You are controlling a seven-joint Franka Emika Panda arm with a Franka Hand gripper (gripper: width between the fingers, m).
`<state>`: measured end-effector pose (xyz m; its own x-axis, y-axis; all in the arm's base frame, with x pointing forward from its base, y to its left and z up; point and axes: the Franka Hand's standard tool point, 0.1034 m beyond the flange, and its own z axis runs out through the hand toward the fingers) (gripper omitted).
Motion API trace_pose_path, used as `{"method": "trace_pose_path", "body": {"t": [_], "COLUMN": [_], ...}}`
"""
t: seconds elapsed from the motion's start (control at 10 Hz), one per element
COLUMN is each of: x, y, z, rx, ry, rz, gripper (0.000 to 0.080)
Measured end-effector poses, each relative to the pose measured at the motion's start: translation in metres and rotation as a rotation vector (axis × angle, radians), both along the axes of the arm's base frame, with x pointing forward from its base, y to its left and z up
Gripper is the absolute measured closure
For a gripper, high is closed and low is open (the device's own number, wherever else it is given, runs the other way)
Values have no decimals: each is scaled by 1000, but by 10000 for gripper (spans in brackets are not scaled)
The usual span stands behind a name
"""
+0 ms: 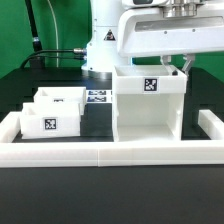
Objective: Assemble drawer
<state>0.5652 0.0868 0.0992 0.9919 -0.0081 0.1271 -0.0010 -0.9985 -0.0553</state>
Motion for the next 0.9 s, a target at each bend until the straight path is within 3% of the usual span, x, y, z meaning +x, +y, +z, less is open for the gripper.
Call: {"method": "trace_pose_path", "body": {"t": [0.6,0.9], "x": [1,-3], "y": [4,12], "z": [1,3], "rx": [34,82], "ry": [6,10], "rz": [-183,-501], "gripper": [762,762]}}
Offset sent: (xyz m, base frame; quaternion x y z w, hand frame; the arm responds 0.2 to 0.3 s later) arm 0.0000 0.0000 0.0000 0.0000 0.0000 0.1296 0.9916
